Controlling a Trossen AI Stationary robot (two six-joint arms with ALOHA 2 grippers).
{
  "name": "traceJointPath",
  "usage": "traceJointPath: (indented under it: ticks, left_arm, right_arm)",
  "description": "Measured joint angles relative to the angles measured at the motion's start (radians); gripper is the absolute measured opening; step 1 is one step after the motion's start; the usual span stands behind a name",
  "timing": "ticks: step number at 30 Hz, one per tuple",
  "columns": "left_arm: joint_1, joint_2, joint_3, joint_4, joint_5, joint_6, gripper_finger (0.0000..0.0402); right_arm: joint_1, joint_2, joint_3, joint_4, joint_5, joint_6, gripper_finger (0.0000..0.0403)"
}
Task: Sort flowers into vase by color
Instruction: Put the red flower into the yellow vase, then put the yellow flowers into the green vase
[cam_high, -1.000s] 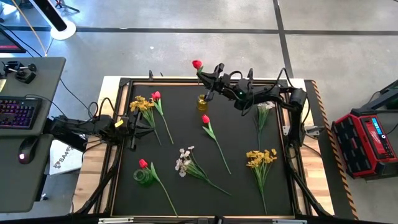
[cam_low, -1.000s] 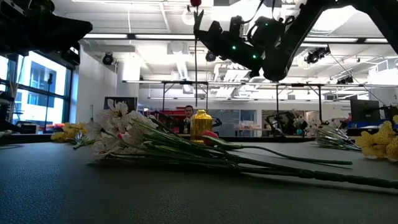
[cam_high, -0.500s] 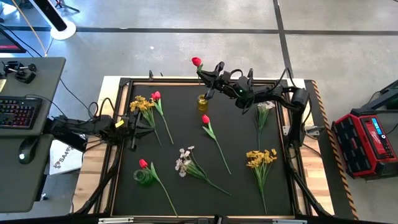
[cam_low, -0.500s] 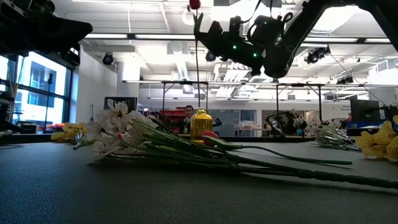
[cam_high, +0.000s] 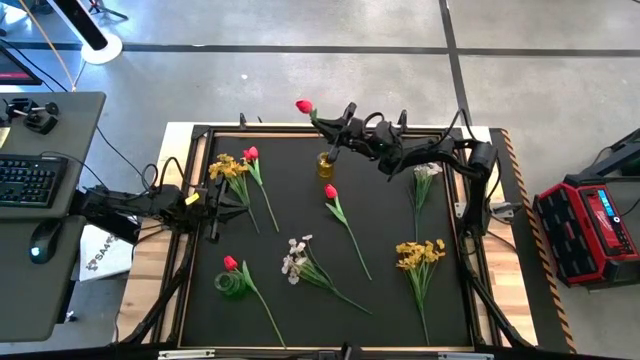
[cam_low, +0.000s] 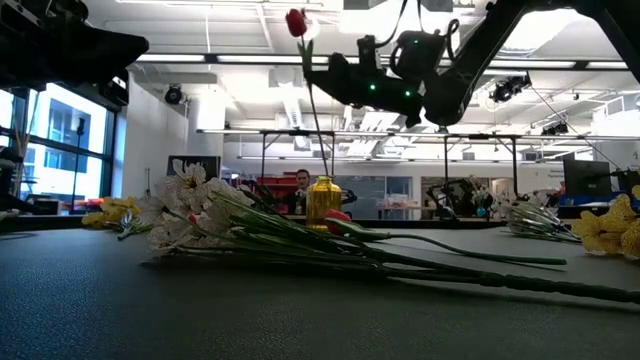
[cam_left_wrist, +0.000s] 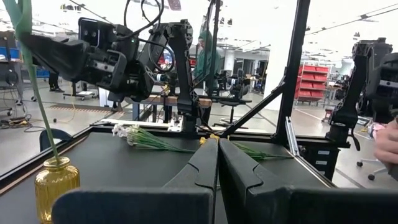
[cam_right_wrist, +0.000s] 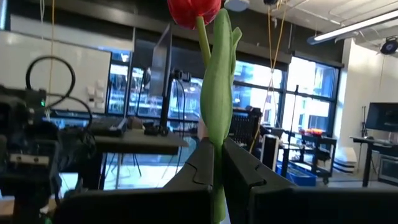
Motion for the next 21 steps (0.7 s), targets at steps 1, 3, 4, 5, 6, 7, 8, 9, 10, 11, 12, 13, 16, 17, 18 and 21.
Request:
traceJointPath:
  ticks: [1, 3, 4, 5, 6, 7, 8, 9, 10, 11, 12, 13, 16, 17, 18, 21]
  left_arm:
    - [0.000, 0.000, 0.000, 0.000, 0.000, 0.000, 0.0000]
    - [0.000, 0.000, 0.000, 0.000, 0.000, 0.000, 0.0000]
    - [0.000, 0.000, 0.000, 0.000, 0.000, 0.000, 0.0000]
    - [0.000, 0.000, 0.000, 0.000, 0.000, 0.000, 0.0000]
    - [0.000, 0.000, 0.000, 0.000, 0.000, 0.000, 0.0000]
    - [0.000, 0.000, 0.000, 0.000, 0.000, 0.000, 0.0000]
    - [0.000, 0.000, 0.000, 0.000, 0.000, 0.000, 0.0000]
    - [0.000, 0.000, 0.000, 0.001, 0.000, 0.000, 0.0000]
    - [0.000, 0.000, 0.000, 0.001, 0.000, 0.000, 0.0000]
    - [0.000, 0.000, 0.000, 0.001, 0.000, 0.000, 0.0000]
    - [0.000, 0.000, 0.000, 0.001, 0.000, 0.000, 0.0000]
    - [0.000, 0.000, 0.000, 0.001, 0.000, 0.000, 0.0000]
    - [0.000, 0.000, 0.000, 0.001, 0.000, 0.000, 0.0000]
    - [0.000, 0.000, 0.000, 0.001, 0.000, 0.000, 0.0000]
    - [0.000, 0.000, 0.000, 0.001, 0.000, 0.000, 0.0000]
    - [0.000, 0.000, 0.000, 0.001, 0.000, 0.000, 0.0000]
  right_arm:
    - [0.000, 0.000, 0.000, -0.009, 0.000, -0.001, 0.0000]
    - [0.000, 0.000, 0.000, -0.018, 0.000, -0.001, 0.0000]
    - [0.000, 0.000, 0.000, -0.022, 0.000, -0.001, 0.0000]
    - [0.000, 0.000, 0.000, -0.029, 0.000, -0.001, 0.0000]
    - [0.000, 0.000, 0.000, -0.036, 0.000, -0.002, 0.0003]
    - [0.000, 0.000, 0.000, -0.039, 0.000, -0.003, 0.0007]
    - [0.000, 0.000, 0.000, -0.039, 0.000, 0.000, 0.0013]
    - [0.000, 0.000, 0.000, -0.040, 0.003, 0.005, 0.0021]
    - [0.000, 0.000, 0.000, -0.042, 0.008, 0.006, 0.0032]
    - [0.000, 0.000, 0.000, -0.045, 0.011, 0.007, 0.0044]
    - [0.000, 0.000, 0.000, -0.050, 0.011, 0.007, 0.0057]
    - [-0.001, 0.000, 0.000, -0.053, 0.011, 0.007, 0.0071]
    - [-0.003, 0.000, 0.000, -0.061, 0.012, 0.007, 0.0113]
    - [-0.005, 0.000, 0.000, -0.062, 0.013, 0.007, 0.0125]
    - [-0.006, 0.000, 0.000, -0.062, 0.013, 0.010, 0.0137]
    - [-0.013, 0.000, 0.000, -0.062, 0.013, 0.045, 0.0167]
